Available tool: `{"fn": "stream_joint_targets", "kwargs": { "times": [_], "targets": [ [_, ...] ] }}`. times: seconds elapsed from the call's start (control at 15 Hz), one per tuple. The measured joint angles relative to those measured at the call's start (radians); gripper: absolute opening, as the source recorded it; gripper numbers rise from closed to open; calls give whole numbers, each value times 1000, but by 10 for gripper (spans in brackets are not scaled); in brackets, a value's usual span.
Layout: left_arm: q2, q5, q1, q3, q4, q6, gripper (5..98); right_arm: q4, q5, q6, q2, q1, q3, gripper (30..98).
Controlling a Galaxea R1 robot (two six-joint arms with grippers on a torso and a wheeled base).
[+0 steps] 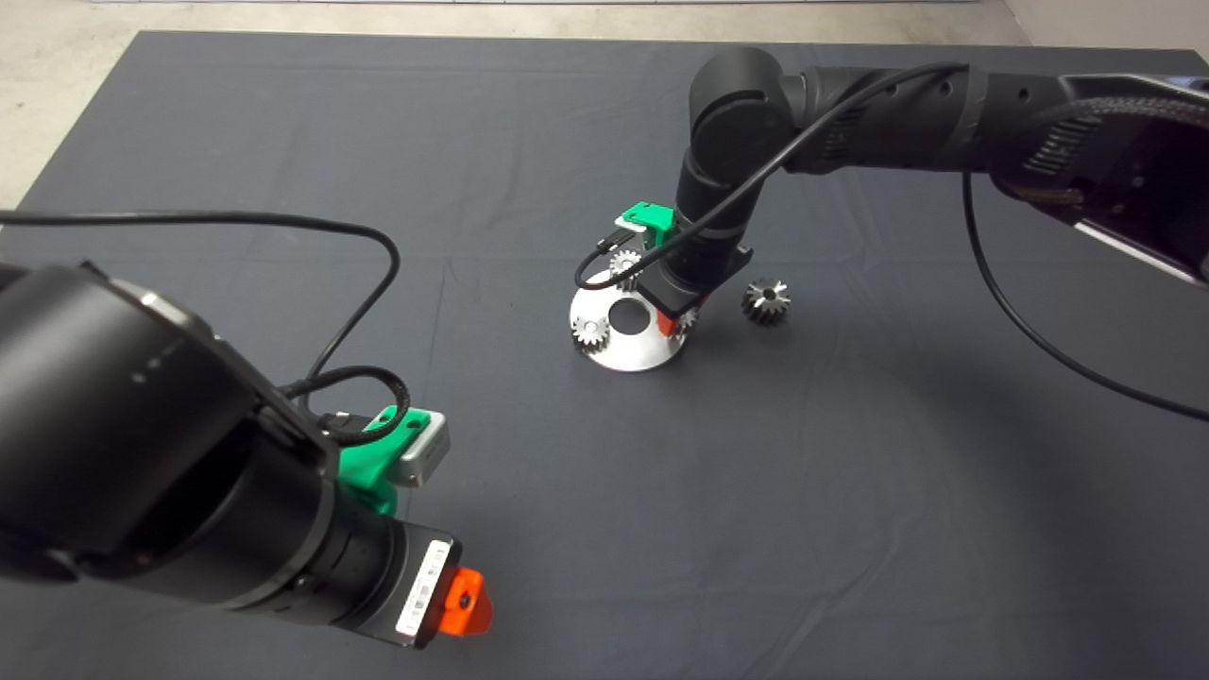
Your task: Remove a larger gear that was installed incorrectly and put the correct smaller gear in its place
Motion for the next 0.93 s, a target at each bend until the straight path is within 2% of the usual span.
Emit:
{"fn": "stream_joint_targets", "kwargs": {
  "times": [0.93],
  "targets": [
    [0,0,0,0,0,0,982,-52,0,0,0,-2,0,415]
  ]
}}
